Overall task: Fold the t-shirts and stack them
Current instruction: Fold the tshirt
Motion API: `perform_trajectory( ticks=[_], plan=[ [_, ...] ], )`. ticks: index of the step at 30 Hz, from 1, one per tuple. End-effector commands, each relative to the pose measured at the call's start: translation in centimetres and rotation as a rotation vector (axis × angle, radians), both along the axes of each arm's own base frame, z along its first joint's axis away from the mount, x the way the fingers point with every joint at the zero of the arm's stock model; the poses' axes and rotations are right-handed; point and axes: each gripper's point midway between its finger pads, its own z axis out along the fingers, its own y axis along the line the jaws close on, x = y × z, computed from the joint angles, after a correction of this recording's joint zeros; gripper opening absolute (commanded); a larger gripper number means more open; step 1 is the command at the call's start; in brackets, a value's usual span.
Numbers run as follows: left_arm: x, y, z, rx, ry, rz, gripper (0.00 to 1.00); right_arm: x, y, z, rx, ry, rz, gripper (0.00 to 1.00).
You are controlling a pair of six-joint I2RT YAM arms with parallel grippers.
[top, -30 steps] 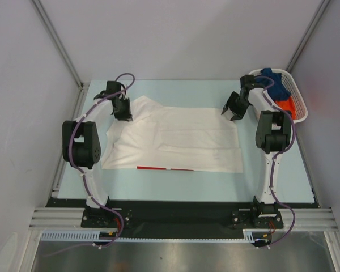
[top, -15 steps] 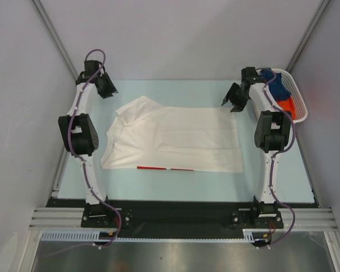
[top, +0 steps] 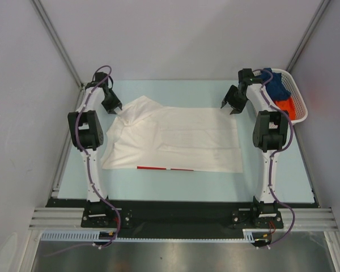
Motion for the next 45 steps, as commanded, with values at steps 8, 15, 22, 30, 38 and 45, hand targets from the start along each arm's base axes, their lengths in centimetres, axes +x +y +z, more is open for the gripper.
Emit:
perform_trajectory(
  ticks=[8,15,22,30,38,45],
  plan=[
    [1.3,1.1,0.7,0.097,-0.038,0.053,0.45,0.3,0.1,0.3,-0.023,-0.016,0.026,0.62],
    [1.8,0.7,-0.2,0.089,-0.04,0.046,0.44,0.2,0.0,0.1,-0.029,-0.014,0.029,0.62],
    [2.1,0.0,-1.1,0.09,-0.036,0.021,0.38,0.2,0.0,-0.1,-0.031,-0.011,0.033,0.63],
    [3.1,-0.8,-1.6,0.073,-0.068,-0.027,0.14,0.4,-0.1,-0.1,-0.035,-0.016,0.034,0.62],
    [5.4,-1.3,3.8,0.1,-0.227,-0.09,0.0,1.4,-2.0,-0.5,-0.134,-0.032,0.003,0.6],
    [7.5,-3.3,11.3,0.058,-0.434,-0.162,0.0,3.8,-4.6,0.5,-0.255,-0.094,-0.034,0.5]
  ],
)
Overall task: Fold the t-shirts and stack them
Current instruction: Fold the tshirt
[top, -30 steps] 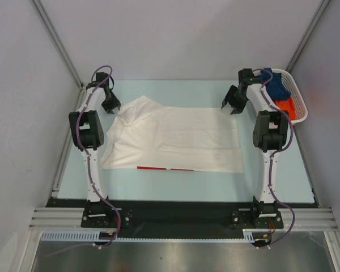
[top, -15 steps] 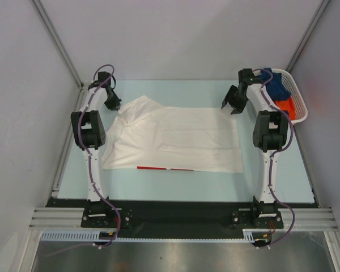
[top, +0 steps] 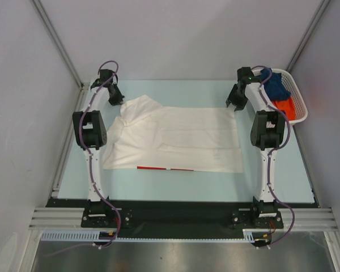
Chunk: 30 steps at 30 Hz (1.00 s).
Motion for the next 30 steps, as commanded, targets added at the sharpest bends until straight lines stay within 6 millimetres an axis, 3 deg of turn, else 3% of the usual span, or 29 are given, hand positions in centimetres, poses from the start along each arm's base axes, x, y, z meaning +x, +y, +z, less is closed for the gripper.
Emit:
perform_trajectory(
  ticks=[1,8,12,13,30],
  plan=[
    [3.1,-2.3,11.3,-0.043,-0.284,-0.092,0.0,2.3,-1.7,2.0,-0.086,-0.089,0.005,0.49],
    [4.5,-5.1,14.7,-0.13,-0.417,-0.159,0.0,3.3,-1.4,1.3,-0.061,-0.108,-0.033,0.49],
    [4.8,-5.5,16.3,-0.152,-0.456,-0.166,0.0,3.2,-1.4,0.7,-0.055,-0.097,-0.064,0.49],
    [4.6,-7.3,16.6,-0.159,-0.46,-0.195,0.0,3.2,-1.2,0.6,-0.048,-0.097,-0.066,0.49],
    [3.7,-8.6,18.0,-0.143,-0.468,-0.252,0.0,2.5,-0.5,-2.4,-0.05,-0.043,-0.085,0.47]
  ],
)
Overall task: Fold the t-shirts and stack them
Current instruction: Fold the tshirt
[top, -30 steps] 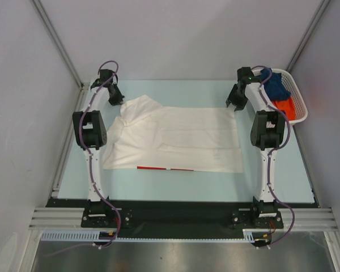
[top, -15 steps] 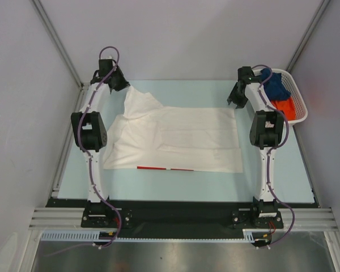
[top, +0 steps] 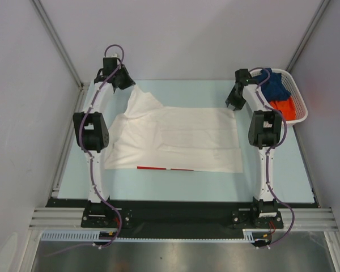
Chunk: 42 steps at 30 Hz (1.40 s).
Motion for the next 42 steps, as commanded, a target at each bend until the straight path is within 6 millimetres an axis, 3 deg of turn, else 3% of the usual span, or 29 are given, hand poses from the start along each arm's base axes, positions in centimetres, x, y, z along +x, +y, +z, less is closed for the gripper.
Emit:
perform_trajectory(
  ticks=[1,4,5,9,16,24,28,33,35,42],
  plan=[
    [0.0,-0.5,7.5,0.002,-0.147,-0.03,0.0,0.1,-0.1,-1.1,-0.02,0.007,-0.024,0.47],
    [0.1,-0.7,7.5,-0.007,-0.153,-0.041,0.0,0.2,-0.6,-1.3,-0.035,0.005,-0.034,0.42],
    [0.1,-1.3,7.7,-0.024,-0.164,-0.066,0.0,0.3,-0.6,-1.3,-0.034,0.002,-0.035,0.35],
    [0.4,-2.5,8.2,-0.076,-0.213,-0.122,0.0,1.0,-1.2,-1.2,-0.049,-0.021,-0.039,0.3],
    [1.3,-3.9,10.0,-0.116,-0.323,-0.212,0.0,2.1,-1.8,0.3,-0.045,-0.075,-0.043,0.0],
    [2.5,-4.3,13.2,-0.186,-0.443,-0.264,0.0,2.8,-2.3,4.0,-0.032,-0.148,-0.043,0.0],
    [2.5,-4.4,13.1,-0.204,-0.44,-0.27,0.0,2.6,-2.1,5.4,-0.009,-0.163,-0.037,0.0],
    [1.6,-4.6,12.3,-0.209,-0.404,-0.287,0.0,2.0,-1.8,6.4,0.026,-0.168,-0.036,0.0],
    [0.9,-4.6,13.3,-0.197,-0.421,-0.298,0.0,1.8,-1.7,6.9,0.038,-0.171,-0.034,0.0],
    [-1.0,-4.1,13.4,-0.145,-0.398,-0.305,0.0,0.1,-1.0,8.0,0.073,-0.139,-0.021,0.0]
  ],
)
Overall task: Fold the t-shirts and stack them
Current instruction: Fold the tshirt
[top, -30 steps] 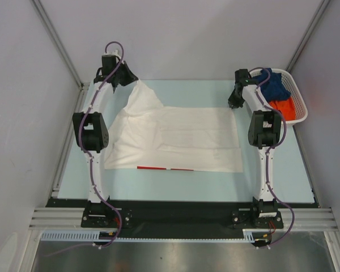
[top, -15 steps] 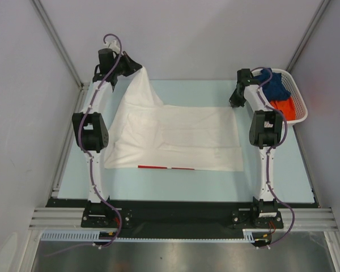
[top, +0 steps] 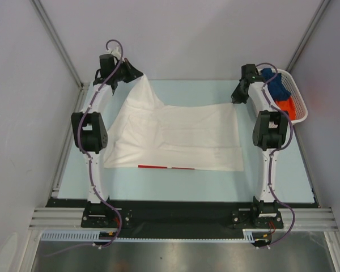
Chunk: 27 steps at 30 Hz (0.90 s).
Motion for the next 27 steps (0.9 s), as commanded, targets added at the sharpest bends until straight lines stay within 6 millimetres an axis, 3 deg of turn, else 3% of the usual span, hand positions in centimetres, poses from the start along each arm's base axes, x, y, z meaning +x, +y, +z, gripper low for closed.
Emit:
perform_trajectory(
  ticks=[1,8,9,11,12,14,15,17,20,24,27],
  plan=[
    [-1.8,0.3,7.5,0.034,-0.15,-0.026,0.0,-0.7,0.0,4.6,0.015,-0.057,0.001,0.0],
    [-4.0,0.4,8.7,0.064,-0.162,-0.043,0.0,-3.1,-0.2,5.0,0.014,-0.003,-0.001,0.0],
    [-4.4,0.4,8.2,0.067,-0.145,-0.046,0.0,-3.3,-0.2,5.0,0.013,0.005,-0.001,0.0],
    [-5.4,0.6,9.3,0.08,-0.163,-0.042,0.0,-4.1,-0.2,5.1,0.016,0.026,-0.003,0.0],
    [-5.9,0.7,8.3,0.085,-0.141,-0.038,0.0,-4.5,-0.3,4.9,0.014,0.038,-0.002,0.0],
    [-7.1,1.1,9.6,0.103,-0.168,-0.027,0.0,-5.0,-0.3,5.6,0.01,0.031,-0.005,0.0],
    [-7.6,1.3,9.0,0.105,-0.153,-0.027,0.0,-5.6,-0.2,5.1,0.013,0.049,-0.005,0.0],
    [-8.6,1.5,9.8,0.102,-0.16,-0.032,0.0,-6.3,-0.1,5.8,0.019,0.043,-0.007,0.0],
    [-9.8,1.6,9.5,0.116,-0.134,-0.037,0.0,-7.8,-0.2,5.3,0.02,0.078,-0.008,0.0],
    [-12.0,1.8,9.9,0.12,-0.123,-0.024,0.0,-9.7,-0.2,6.4,0.02,0.078,-0.008,0.0],
    [-13.2,1.9,9.0,0.122,-0.094,-0.017,0.0,-10.8,0.2,6.4,0.038,0.093,0.008,0.0]
  ],
)
